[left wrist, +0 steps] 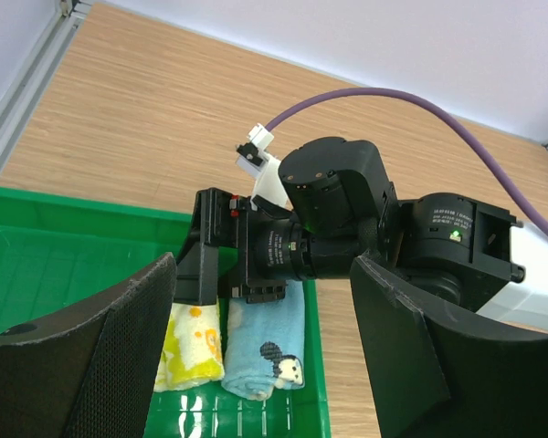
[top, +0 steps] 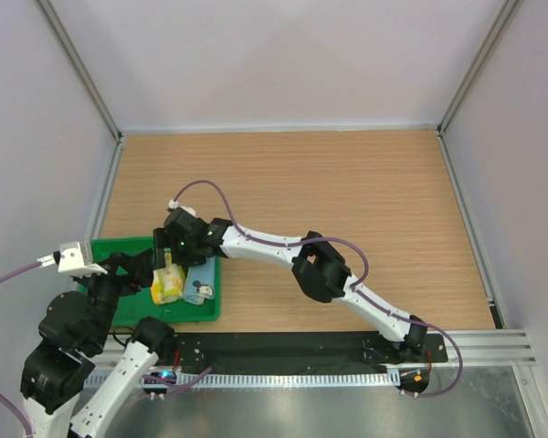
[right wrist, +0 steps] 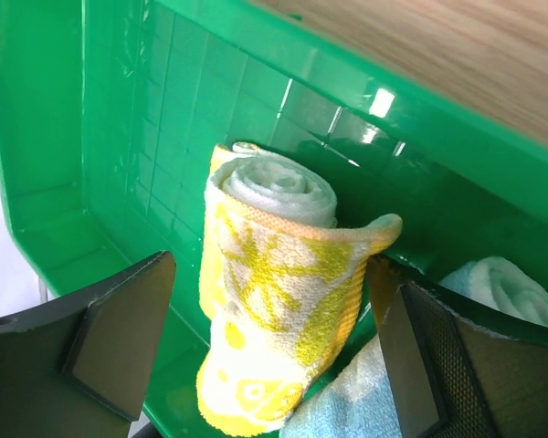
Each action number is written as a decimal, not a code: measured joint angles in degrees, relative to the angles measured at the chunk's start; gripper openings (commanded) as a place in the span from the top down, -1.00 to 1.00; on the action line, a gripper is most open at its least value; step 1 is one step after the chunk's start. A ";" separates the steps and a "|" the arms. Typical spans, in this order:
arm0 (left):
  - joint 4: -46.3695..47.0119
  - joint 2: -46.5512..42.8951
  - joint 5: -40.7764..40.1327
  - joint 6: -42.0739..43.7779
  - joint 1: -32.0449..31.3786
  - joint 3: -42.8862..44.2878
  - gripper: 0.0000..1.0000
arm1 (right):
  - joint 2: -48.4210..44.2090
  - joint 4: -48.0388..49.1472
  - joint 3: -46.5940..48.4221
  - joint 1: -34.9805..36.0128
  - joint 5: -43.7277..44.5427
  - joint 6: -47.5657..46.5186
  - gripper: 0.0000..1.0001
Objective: Roll the towels
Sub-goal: Place the rolled towel into the container
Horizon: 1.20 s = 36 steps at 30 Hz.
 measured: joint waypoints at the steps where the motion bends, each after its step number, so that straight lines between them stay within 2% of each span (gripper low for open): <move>1: -0.02 0.00 0.00 0.00 0.00 0.00 -0.55 | 0.00 -0.90 0.46 -0.04 0.46 0.00 -0.87; 21: 0.00 0.76 0.24 0.15 0.00 0.00 -0.54 | -2.69 -11.21 3.54 -0.98 7.48 -1.95 -0.90; 31: -0.02 4.00 1.05 0.22 0.00 0.20 -0.53 | -8.76 -11.72 3.26 -1.03 8.09 -3.87 -0.91; 36: -0.07 5.70 1.49 1.05 0.00 1.38 -0.54 | -15.89 -10.10 -2.86 -1.03 9.51 -6.14 -0.92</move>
